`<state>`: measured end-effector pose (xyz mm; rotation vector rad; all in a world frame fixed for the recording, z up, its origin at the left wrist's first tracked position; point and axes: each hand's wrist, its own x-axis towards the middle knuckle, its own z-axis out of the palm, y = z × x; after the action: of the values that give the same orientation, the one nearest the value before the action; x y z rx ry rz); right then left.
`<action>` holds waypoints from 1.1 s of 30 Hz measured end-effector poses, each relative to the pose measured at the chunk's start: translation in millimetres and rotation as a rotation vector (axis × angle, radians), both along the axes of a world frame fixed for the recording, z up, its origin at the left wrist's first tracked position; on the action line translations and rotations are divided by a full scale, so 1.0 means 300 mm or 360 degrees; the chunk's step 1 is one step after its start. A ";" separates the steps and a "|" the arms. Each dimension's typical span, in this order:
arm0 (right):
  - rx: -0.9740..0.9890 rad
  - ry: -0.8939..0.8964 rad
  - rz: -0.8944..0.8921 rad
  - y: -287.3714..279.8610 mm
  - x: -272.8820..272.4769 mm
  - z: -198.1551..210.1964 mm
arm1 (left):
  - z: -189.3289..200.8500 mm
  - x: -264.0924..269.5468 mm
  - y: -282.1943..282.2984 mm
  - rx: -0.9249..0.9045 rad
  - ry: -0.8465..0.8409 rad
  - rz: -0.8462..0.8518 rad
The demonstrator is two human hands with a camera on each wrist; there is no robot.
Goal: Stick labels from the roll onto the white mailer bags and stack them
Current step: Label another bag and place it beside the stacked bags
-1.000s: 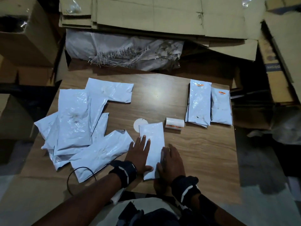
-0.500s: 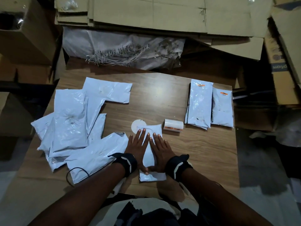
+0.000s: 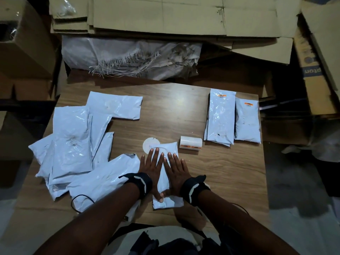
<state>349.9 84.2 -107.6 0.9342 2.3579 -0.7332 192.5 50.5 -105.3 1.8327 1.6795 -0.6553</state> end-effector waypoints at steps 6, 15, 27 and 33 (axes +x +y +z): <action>0.0042 0.0062 -0.0008 -0.003 0.007 -0.019 | 0.003 -0.006 -0.003 0.0035 -0.0044 0.0013; 0.0303 0.0702 -0.0463 0.062 0.144 0.101 | 0.134 0.003 0.002 0.0233 -0.0171 0.0135; 0.0718 0.0635 -0.0563 0.307 0.156 0.119 | 0.103 0.136 0.318 0.0499 -0.1199 0.1459; 0.0660 0.0619 -0.0481 0.352 0.149 0.126 | 0.080 0.106 0.381 0.0485 -0.1059 0.1011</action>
<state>394.7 189.9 -69.8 1.4598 2.8115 -0.5840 224.4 164.7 -81.3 1.3343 1.7746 0.4509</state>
